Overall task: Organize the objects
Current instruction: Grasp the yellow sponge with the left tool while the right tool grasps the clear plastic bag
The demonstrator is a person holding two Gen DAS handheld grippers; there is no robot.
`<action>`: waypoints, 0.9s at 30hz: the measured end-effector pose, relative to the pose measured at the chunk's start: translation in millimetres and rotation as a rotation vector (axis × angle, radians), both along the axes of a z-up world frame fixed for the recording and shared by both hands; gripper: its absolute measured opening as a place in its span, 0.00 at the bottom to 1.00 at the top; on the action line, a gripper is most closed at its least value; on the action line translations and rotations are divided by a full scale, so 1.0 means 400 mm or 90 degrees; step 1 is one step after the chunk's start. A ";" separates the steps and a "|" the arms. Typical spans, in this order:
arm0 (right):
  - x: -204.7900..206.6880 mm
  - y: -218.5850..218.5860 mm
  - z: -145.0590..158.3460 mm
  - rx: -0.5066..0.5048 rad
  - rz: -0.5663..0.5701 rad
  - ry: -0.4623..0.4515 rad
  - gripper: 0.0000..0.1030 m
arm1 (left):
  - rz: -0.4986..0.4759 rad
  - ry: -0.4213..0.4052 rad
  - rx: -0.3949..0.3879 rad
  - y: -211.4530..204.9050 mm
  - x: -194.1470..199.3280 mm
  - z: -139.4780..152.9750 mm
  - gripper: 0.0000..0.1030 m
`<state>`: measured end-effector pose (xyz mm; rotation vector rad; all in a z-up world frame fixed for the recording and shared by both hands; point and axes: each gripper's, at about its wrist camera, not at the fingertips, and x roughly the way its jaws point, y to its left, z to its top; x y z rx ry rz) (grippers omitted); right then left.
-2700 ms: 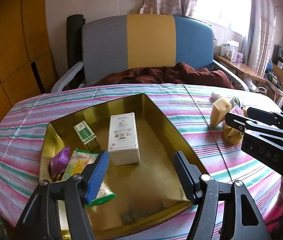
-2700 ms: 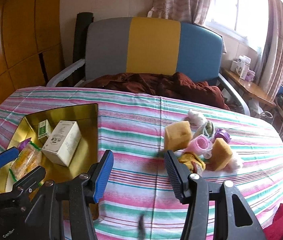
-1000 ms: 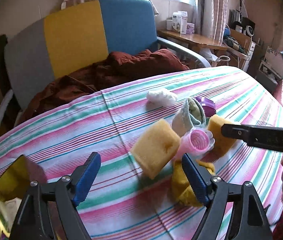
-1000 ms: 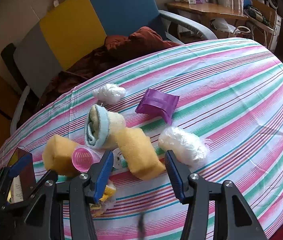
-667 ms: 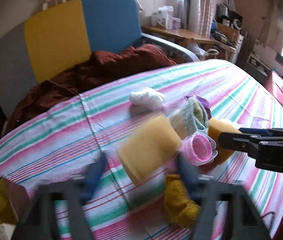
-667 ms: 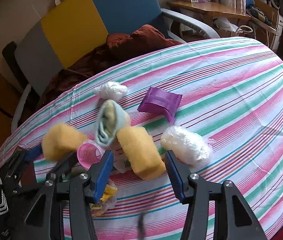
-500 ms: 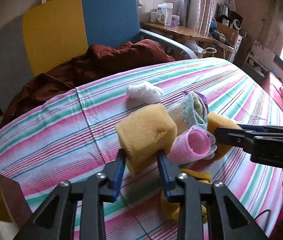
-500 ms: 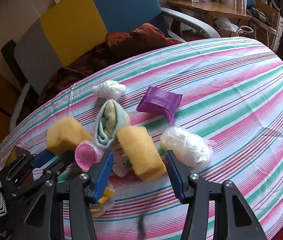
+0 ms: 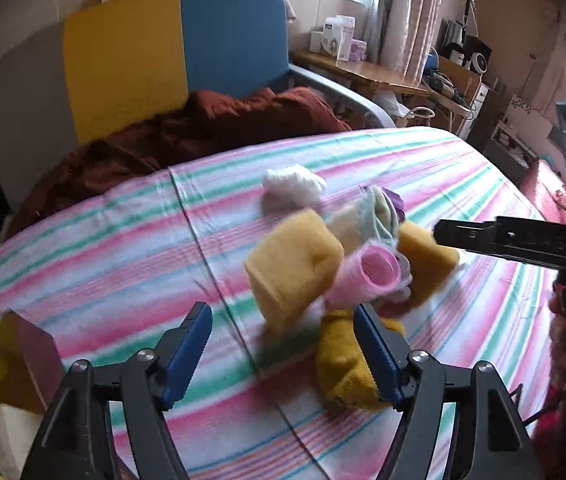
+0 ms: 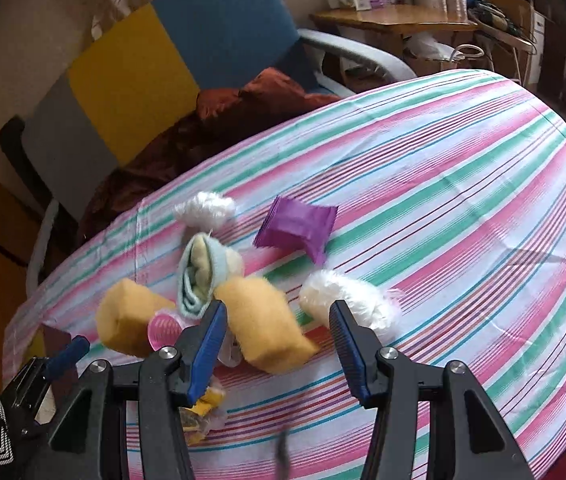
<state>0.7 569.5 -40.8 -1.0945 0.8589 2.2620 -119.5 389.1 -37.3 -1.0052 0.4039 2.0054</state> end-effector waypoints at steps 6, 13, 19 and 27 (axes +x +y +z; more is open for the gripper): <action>0.061 0.073 0.012 -0.037 -0.081 0.046 0.52 | -0.058 0.022 -0.027 0.050 -0.024 -0.009 0.76; 0.091 0.148 -0.038 -0.100 -0.146 0.022 0.53 | -0.095 -0.006 -0.037 0.091 -0.036 -0.046 0.39; 0.030 0.124 -0.065 -0.075 -0.095 -0.050 0.54 | -0.077 -0.014 -0.021 0.062 -0.020 -0.032 0.35; -0.026 0.115 -0.129 -0.064 -0.050 -0.122 0.56 | -0.049 -0.020 0.037 -0.009 0.031 0.033 0.34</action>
